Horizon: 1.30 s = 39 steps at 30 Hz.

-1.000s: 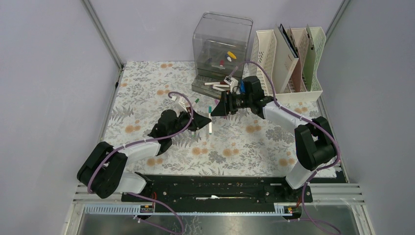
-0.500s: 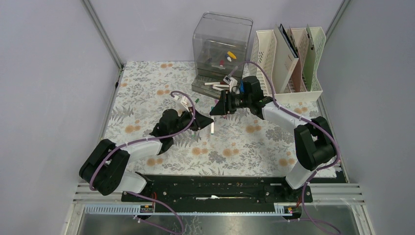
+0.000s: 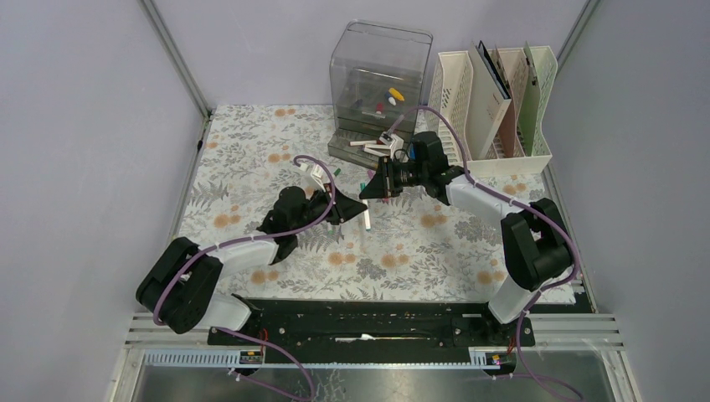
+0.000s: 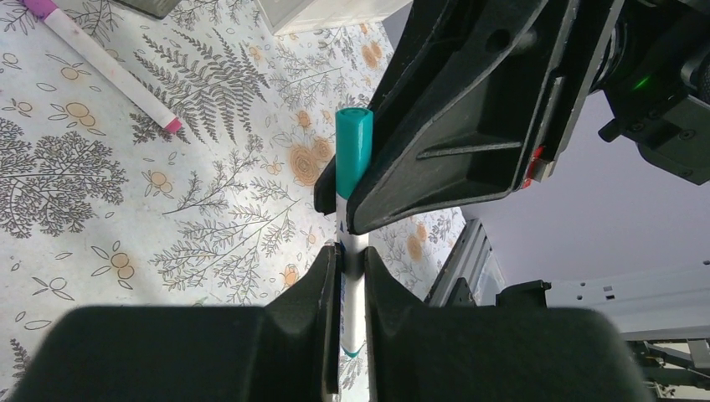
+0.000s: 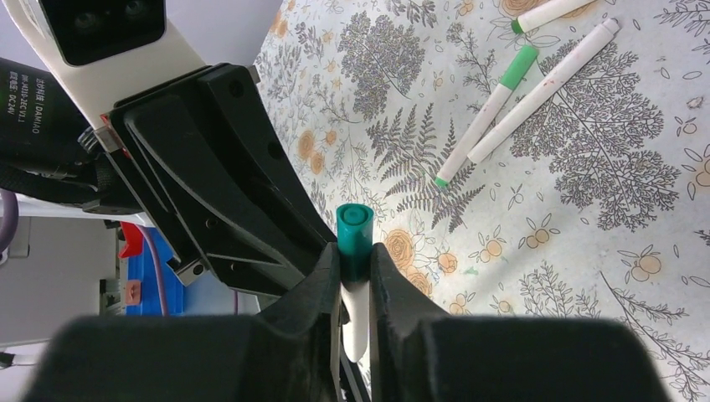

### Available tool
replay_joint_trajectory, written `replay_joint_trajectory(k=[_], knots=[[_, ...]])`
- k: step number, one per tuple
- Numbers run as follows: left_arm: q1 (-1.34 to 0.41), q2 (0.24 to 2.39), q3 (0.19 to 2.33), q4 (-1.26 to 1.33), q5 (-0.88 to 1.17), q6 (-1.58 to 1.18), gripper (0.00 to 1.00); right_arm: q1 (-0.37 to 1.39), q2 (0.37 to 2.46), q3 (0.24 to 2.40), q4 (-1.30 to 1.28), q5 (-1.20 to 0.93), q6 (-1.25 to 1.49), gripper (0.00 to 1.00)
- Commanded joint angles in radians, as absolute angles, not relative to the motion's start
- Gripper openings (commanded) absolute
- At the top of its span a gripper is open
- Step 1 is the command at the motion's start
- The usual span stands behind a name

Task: Organize the desk
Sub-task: Place the stationery in the drawer.

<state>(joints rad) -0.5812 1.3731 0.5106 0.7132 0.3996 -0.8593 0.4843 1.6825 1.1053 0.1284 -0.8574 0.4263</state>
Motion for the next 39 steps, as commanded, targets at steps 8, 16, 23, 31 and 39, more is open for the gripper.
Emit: replay_joint_trajectory(k=[8,16,23,31,39], knots=[[-0.584,1.349,0.602,0.585,0.356,-0.828,0.37,0.5,1.684,1.158,0.139,-0.891,0.389,0.03],[-0.582,1.208,0.641,0.299,0.169,-0.685,0.5,0.499,1.68,1.205,0.139,-0.891,0.389,0.03],[-0.574,1.044,0.622,0.141,-0.032,-0.606,0.7,0.499,1.708,1.293,0.139,-0.891,0.389,0.03],[-0.548,0.867,0.495,0.113,-0.211,-0.667,0.99,0.5,1.791,1.463,-0.332,-0.582,-0.162,0.0],[-0.533,0.788,0.424,0.069,-0.278,-0.719,0.99,0.5,1.879,1.593,-0.372,-0.444,-0.294,0.0]])
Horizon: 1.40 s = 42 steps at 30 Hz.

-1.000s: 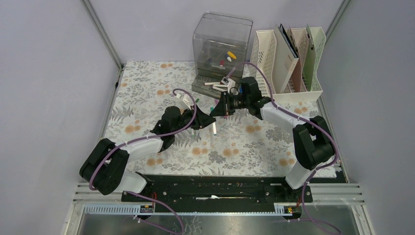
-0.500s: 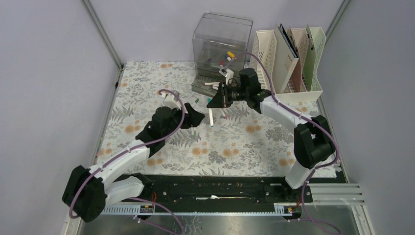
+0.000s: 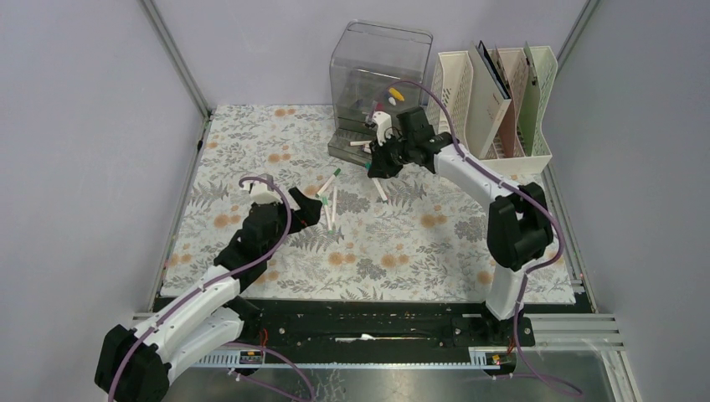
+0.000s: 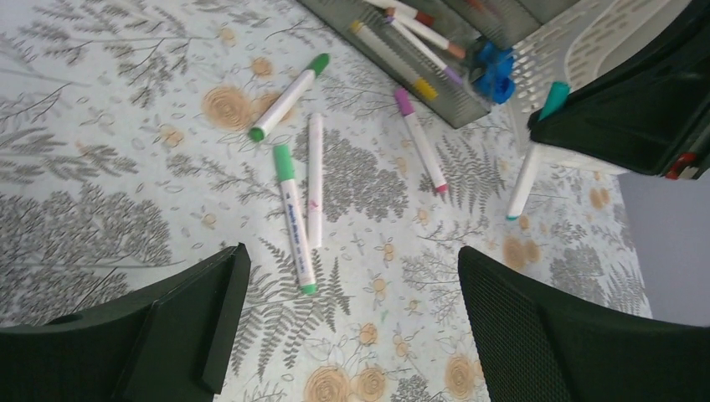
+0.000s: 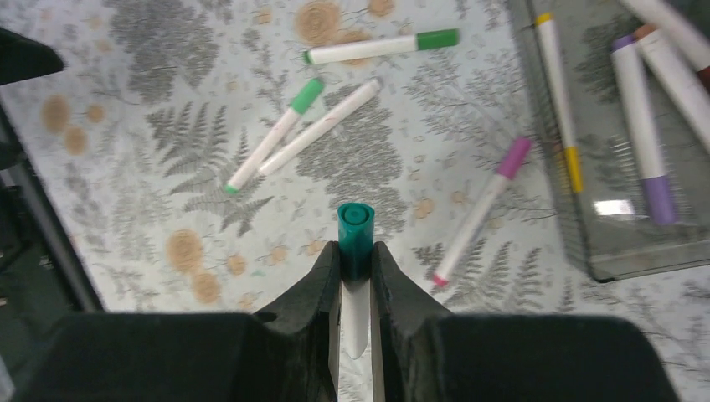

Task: Organize the desk
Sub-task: Place the stationery in the drawer.

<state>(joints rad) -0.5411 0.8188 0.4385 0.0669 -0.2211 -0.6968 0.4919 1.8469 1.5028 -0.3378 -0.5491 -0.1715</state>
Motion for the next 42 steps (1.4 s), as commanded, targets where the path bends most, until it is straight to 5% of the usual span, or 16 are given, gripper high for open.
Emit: replay_joint_trajectory(k=[1,24,28,35,42], knots=[[-0.532,0.787,0.422,0.066,-0.276,-0.719,0.99,0.5,1.894,1.612,-0.371,-0.42,-0.31,0.0],[-0.526,0.837,0.405,0.092,-0.215,-0.768,0.99,0.511,2.219,2.0,-0.285,-0.165,-0.626,0.04],[-0.525,0.85,0.408,0.102,-0.215,-0.769,0.99,0.512,2.24,1.988,-0.239,-0.12,-0.649,0.17],[-0.523,0.899,0.413,0.144,-0.189,-0.792,0.99,0.512,2.253,1.971,-0.225,-0.096,-0.635,0.59],[-0.52,0.959,0.419,0.181,-0.152,-0.843,0.99,0.512,2.134,1.861,-0.255,-0.166,-0.543,0.64]])
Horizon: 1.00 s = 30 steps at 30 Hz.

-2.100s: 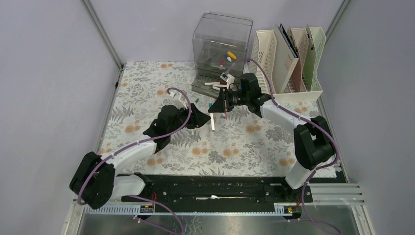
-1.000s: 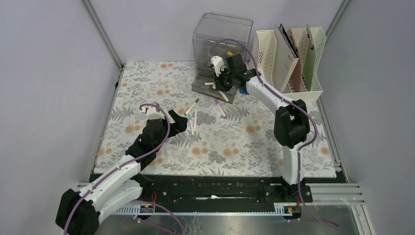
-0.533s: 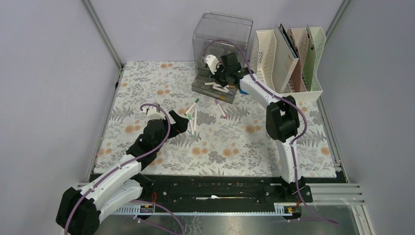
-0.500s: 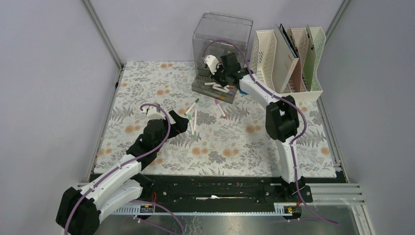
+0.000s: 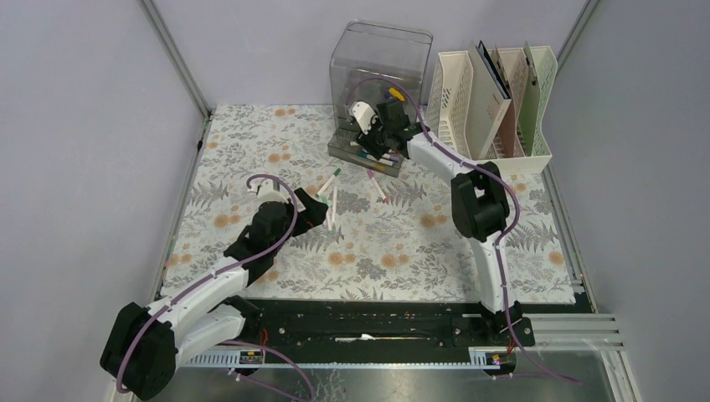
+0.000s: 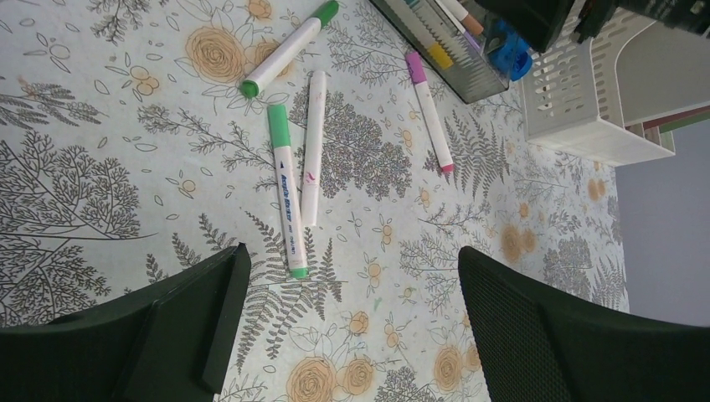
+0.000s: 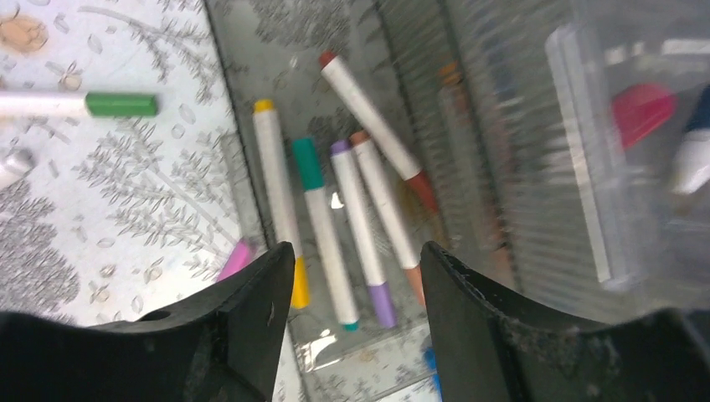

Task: Organize the desk
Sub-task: Place the stationery in the drawer, then pick up the stationery from the center of the board.

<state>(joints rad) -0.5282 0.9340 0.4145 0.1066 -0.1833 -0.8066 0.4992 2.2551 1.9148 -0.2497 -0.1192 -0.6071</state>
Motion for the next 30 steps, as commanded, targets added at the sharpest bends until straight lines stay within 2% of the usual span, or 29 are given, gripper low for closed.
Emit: replay_joint_trajectory(k=[1,8,15,18,22,24,30], knots=[[-0.52,0.97,0.423,0.179,-0.152,-0.849,0.99,0.511,2.108,1.842,-0.271,-0.187,-0.526,0.64],[-0.518,1.1,0.525,0.056,-0.197,-0.909,0.98,0.512,1.922,1.674,-0.366,-0.375,-0.411,0.66],[-0.517,1.268,0.671,-0.109,-0.212,-0.943,0.88,0.511,1.74,1.455,-0.371,-0.479,-0.312,0.66],[-0.517,1.357,0.747,-0.188,-0.223,-0.955,0.8,0.51,1.681,1.383,-0.365,-0.493,-0.302,0.66],[-0.517,1.501,0.871,-0.32,-0.254,-0.961,0.54,0.509,1.621,1.299,-0.333,-0.485,-0.302,0.66],[-0.517,1.579,0.947,-0.375,-0.259,-0.948,0.46,0.505,1.605,1.273,-0.318,-0.486,-0.295,0.66],[-0.517,1.715,1.073,-0.462,-0.267,-0.907,0.36,0.497,1.609,1.254,-0.29,-0.514,-0.271,0.66]])
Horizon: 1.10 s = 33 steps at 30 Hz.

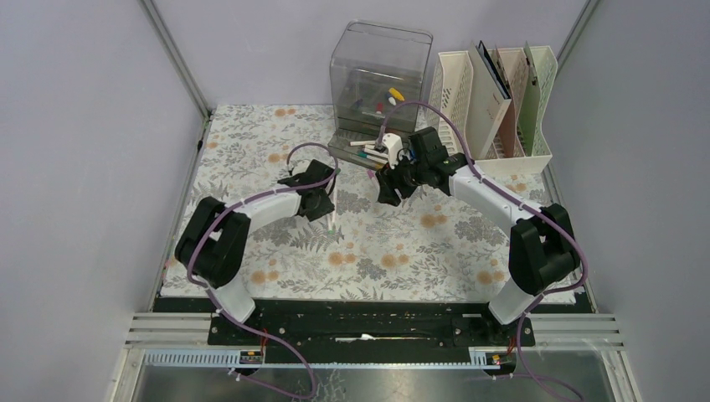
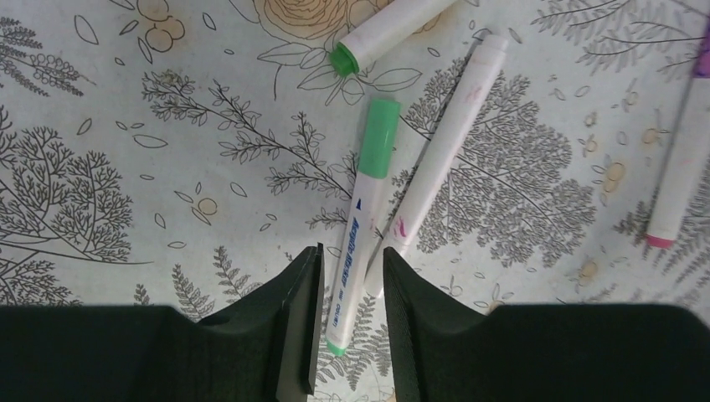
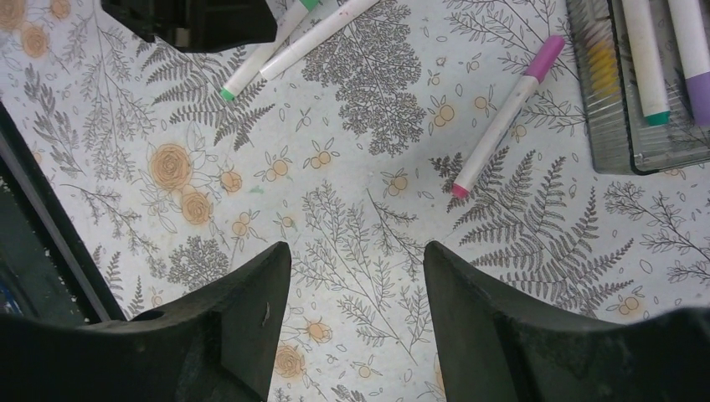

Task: Organize the desk
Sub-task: Pick up the stationery from the center of the board.

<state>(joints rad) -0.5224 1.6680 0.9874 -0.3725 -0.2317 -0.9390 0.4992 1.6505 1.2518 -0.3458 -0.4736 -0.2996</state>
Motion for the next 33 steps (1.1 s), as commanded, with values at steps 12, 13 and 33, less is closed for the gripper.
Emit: replay_joint_trajectory(k=[12,13,33], knots=[[-0.517,1.818,1.165,-0.517,-0.245,-0.86,0.34,0.484,1.617,1.25,-0.282,-0.531,-0.25,0.66],[-0.518,1.825,1.169,-0.522,-0.242,-0.857,0.34,0.485,1.617,1.25,-0.282,-0.532,-0.249,0.66],[-0.539,1.796,1.127,-0.566,-0.251,-0.828,0.12,0.479,1.636,1.256,-0.27,-0.586,-0.195,0.66]])
